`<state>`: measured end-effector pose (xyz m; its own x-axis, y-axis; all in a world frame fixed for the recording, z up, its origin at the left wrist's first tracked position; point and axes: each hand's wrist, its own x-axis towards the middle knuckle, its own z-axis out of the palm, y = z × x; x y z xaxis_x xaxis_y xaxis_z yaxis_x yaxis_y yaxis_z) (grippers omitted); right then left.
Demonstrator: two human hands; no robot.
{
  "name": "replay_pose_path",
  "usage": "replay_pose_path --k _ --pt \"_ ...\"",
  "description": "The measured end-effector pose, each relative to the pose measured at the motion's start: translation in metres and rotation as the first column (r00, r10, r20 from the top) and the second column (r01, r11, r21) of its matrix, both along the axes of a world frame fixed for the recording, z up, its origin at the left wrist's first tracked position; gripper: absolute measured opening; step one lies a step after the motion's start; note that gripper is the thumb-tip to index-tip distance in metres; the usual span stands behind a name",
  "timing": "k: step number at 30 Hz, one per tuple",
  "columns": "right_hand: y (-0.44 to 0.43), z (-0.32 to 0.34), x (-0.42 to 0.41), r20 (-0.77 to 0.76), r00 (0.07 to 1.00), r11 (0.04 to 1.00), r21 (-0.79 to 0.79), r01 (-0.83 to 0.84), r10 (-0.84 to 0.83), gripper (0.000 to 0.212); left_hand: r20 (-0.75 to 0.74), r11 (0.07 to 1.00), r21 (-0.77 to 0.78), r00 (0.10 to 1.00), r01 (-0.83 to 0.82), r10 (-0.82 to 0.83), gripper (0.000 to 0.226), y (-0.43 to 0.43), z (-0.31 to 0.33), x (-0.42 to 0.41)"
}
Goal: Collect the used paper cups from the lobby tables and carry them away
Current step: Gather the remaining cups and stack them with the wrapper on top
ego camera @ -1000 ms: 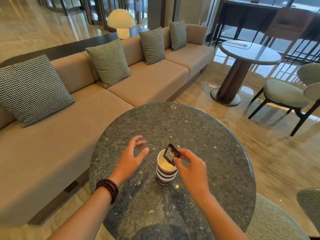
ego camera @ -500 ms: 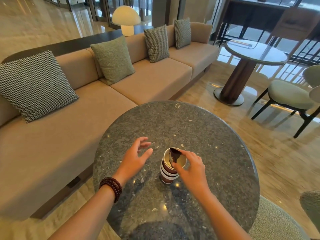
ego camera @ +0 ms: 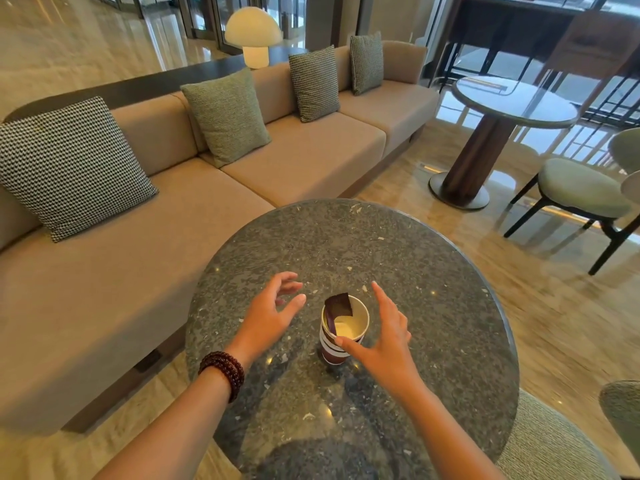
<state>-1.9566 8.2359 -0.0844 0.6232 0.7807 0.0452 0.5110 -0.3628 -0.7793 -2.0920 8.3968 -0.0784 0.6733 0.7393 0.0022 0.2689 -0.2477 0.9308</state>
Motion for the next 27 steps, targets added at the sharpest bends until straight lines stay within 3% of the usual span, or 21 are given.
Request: replay_pose_path --k 4,8,12,18,27 --pt "-0.004 -0.009 0.004 -0.179 0.984 1.0 0.028 -0.005 0.01 0.113 0.006 1.0 -0.005 1.0 -0.002 0.002 0.034 -0.002 -0.003 0.0" --pt "-0.012 -0.019 0.008 -0.406 0.912 0.986 0.115 0.124 -0.067 0.095 -0.006 0.999 -0.048 1.0 -0.012 0.012 0.035 -0.003 -0.01 0.0" --pt "-0.025 -0.041 0.014 -0.423 0.905 0.996 0.054 0.076 -0.046 0.074 -0.02 0.995 -0.095 1.0 -0.007 0.005 0.03 -0.005 -0.021 -0.001" --pt "-0.018 -0.064 0.016 -0.418 0.906 0.991 -0.076 -0.107 0.066 0.097 -0.028 0.987 -0.159 1.0 -0.01 0.005 0.031 -0.01 -0.037 -0.002" --pt "0.001 -0.076 0.012 -0.337 0.938 0.996 -0.007 -0.085 0.078 0.071 -0.112 0.991 -0.122 0.992 0.045 -0.059 0.058 -0.02 -0.045 -0.002"
